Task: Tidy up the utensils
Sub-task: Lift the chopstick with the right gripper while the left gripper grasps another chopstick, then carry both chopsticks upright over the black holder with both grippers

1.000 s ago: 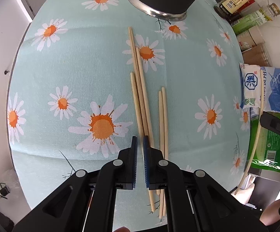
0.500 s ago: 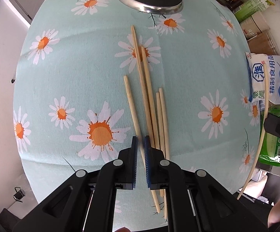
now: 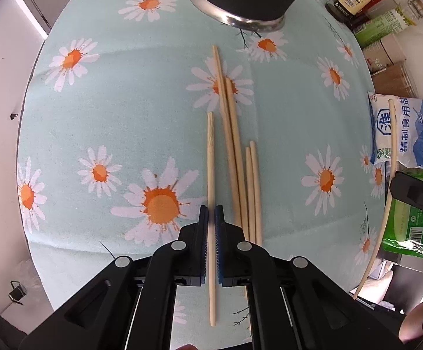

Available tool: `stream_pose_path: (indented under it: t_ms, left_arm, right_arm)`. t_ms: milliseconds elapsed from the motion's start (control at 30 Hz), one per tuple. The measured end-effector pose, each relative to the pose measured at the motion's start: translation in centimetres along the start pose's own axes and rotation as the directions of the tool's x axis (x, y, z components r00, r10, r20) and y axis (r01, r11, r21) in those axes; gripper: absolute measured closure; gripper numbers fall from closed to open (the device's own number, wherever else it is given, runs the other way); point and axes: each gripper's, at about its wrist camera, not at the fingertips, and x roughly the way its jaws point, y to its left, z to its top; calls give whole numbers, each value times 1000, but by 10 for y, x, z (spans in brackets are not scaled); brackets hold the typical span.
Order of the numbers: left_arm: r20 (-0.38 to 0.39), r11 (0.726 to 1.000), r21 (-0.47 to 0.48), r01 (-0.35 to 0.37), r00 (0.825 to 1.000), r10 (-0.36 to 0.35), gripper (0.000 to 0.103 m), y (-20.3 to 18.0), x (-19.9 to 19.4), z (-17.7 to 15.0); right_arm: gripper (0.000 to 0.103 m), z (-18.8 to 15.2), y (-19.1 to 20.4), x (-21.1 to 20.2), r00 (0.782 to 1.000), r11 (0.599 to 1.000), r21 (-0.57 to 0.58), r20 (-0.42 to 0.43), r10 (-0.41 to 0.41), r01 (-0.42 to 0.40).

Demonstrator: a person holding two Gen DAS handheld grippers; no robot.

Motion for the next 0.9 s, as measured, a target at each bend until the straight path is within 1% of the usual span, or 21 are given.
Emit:
stream_pose_path:
  t_ms: [200, 267, 400, 533, 600, 633, 700, 733, 800, 900]
  left_arm:
    - [28, 998, 6, 69, 997, -70, 99, 22, -17, -3]
    - [50, 995, 17, 98, 994, -99, 99, 29, -29, -3]
    - [92, 985, 41, 166, 981, -170, 99, 37, -55, -2]
    - [131, 974, 75, 215, 966, -223, 99, 42, -76, -4]
    - [161, 970, 102, 222, 958, -236, 99, 44, -87, -2]
    - [177, 969, 113, 219, 955, -236, 99, 36, -90, -2]
    - [211, 967, 142, 213, 948, -240, 99, 32, -96, 0]
    - [237, 964, 159, 213, 940, -247, 99, 31, -102, 2]
    - [266, 961, 179, 211, 930, -254, 99, 28, -110, 5]
    - [319, 955, 214, 204, 910, -266, 99, 26, -126, 9]
  right_arm:
    - [97, 8, 24, 5, 999, 999, 13, 6, -31, 31]
    - [97, 10, 31, 7, 999, 999, 13, 10, -41, 41]
    - [97, 14, 46, 13, 998, 997, 21, 15, -69, 68]
    - [97, 16, 60, 20, 996, 996, 29, 23, -83, 83]
    - [97, 17, 68, 22, 996, 996, 25, 32, -83, 82]
    - [97, 19, 73, 21, 996, 997, 17, 44, -73, 72]
    - [97, 21, 81, 21, 997, 999, -9, 59, -41, 41]
    - [97, 23, 86, 20, 998, 999, -26, 65, -24, 26]
    - [97, 25, 93, 17, 996, 999, -53, 83, -8, 13]
    - [97, 31, 104, 9, 991, 995, -93, 135, -8, 21]
